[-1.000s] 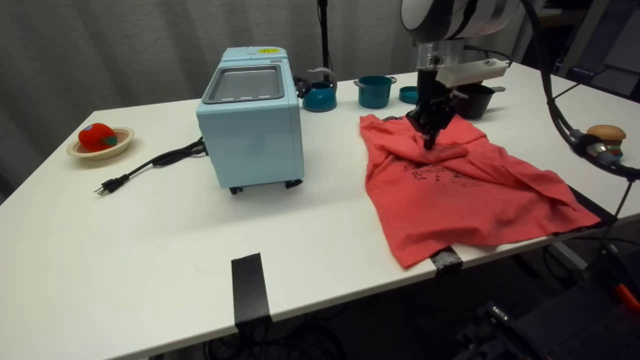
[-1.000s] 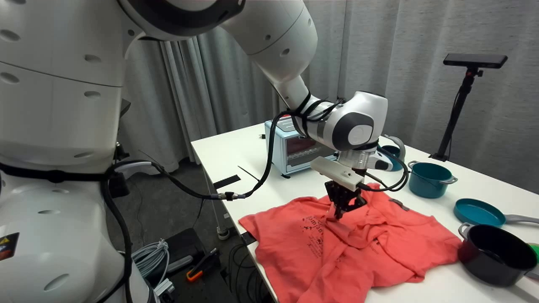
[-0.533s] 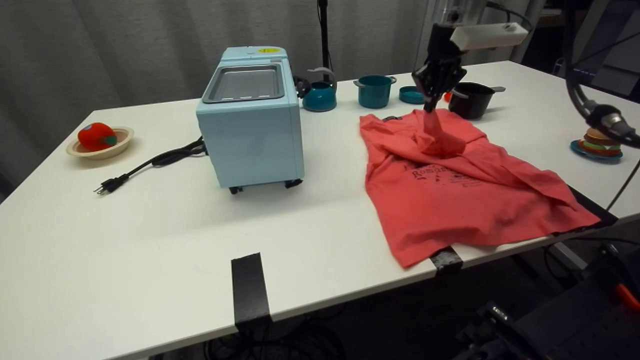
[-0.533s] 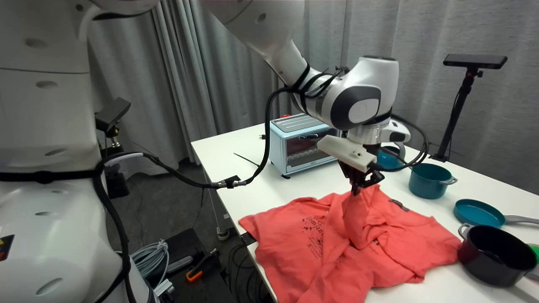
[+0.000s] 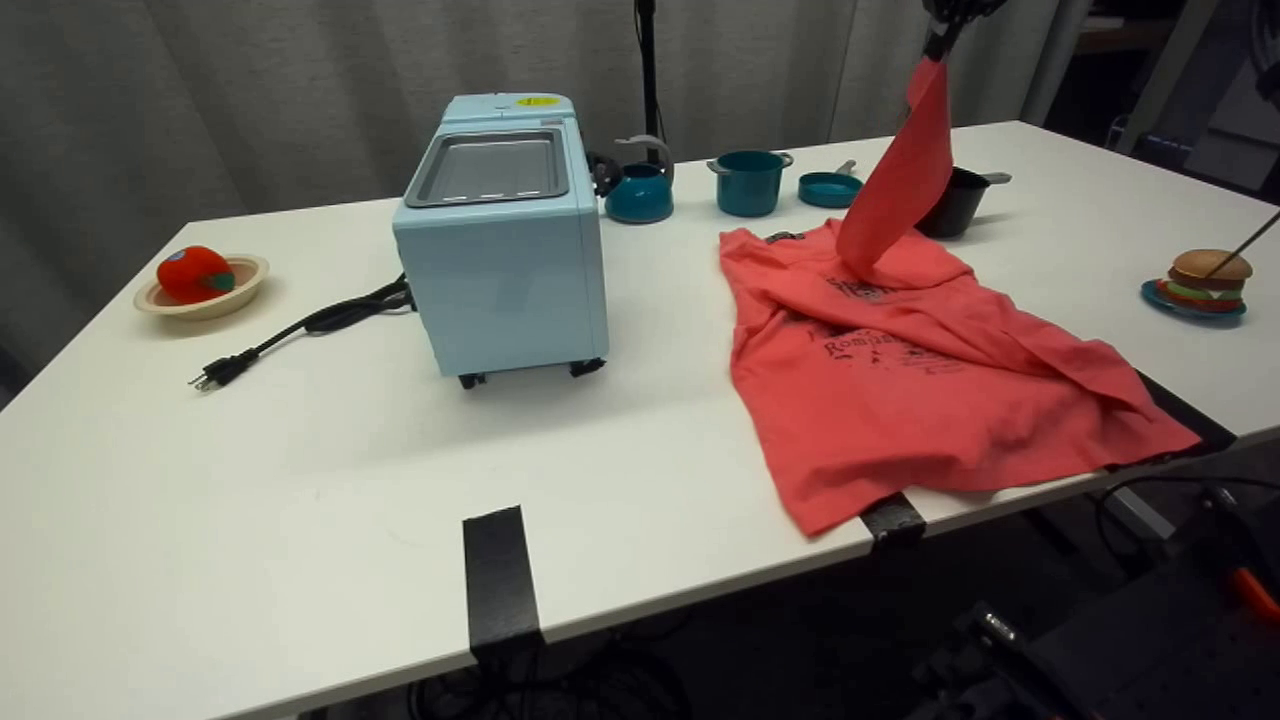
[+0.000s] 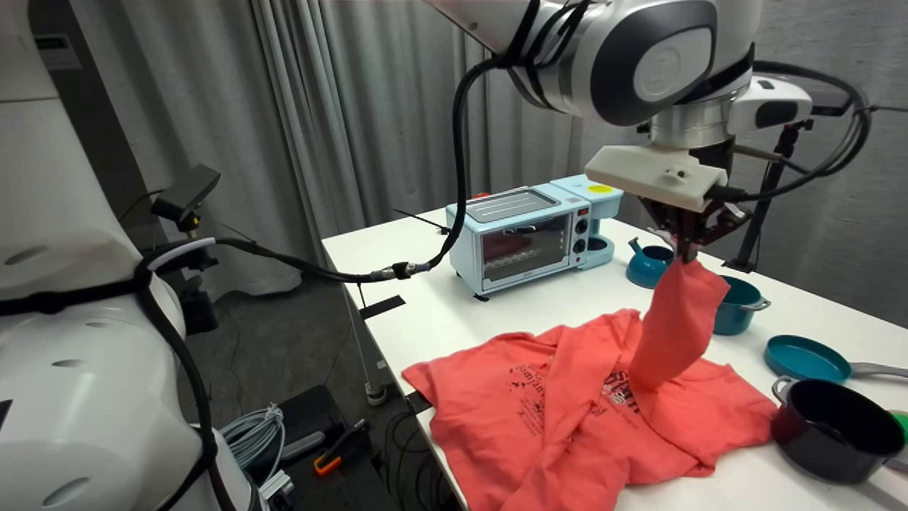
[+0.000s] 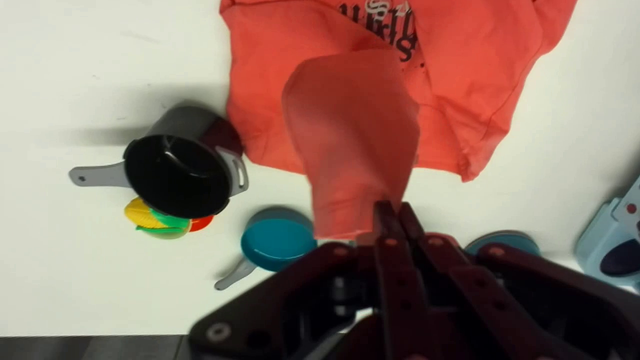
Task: Unfold the sleeves of the orange sweatshirt
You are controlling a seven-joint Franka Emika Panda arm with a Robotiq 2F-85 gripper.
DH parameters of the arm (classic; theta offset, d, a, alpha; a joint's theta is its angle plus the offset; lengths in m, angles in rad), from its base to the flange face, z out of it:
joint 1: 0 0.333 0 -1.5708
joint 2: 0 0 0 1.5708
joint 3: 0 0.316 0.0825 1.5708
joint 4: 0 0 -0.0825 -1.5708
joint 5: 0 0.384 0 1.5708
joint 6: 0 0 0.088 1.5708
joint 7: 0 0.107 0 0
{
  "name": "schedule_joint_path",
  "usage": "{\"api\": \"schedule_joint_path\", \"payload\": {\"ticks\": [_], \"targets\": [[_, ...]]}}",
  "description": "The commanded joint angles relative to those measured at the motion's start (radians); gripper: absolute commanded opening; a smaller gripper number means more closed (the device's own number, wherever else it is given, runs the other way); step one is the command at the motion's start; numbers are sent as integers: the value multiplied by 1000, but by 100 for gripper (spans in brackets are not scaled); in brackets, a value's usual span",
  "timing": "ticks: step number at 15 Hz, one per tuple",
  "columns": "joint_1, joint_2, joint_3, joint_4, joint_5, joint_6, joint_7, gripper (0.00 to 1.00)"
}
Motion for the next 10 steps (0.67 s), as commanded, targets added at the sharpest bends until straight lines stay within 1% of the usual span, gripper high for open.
{"api": "schedule_joint_path", "payload": {"ticks": [1, 4, 6, 10], "targets": [[-29, 27, -47, 24, -53, 52, 27, 1], [-64, 62, -97, 62, -91, 71, 72, 1], [-89, 84, -129, 98, -106, 61, 103, 1], [-139, 146, -181, 196, -100, 41, 154, 1]]}}
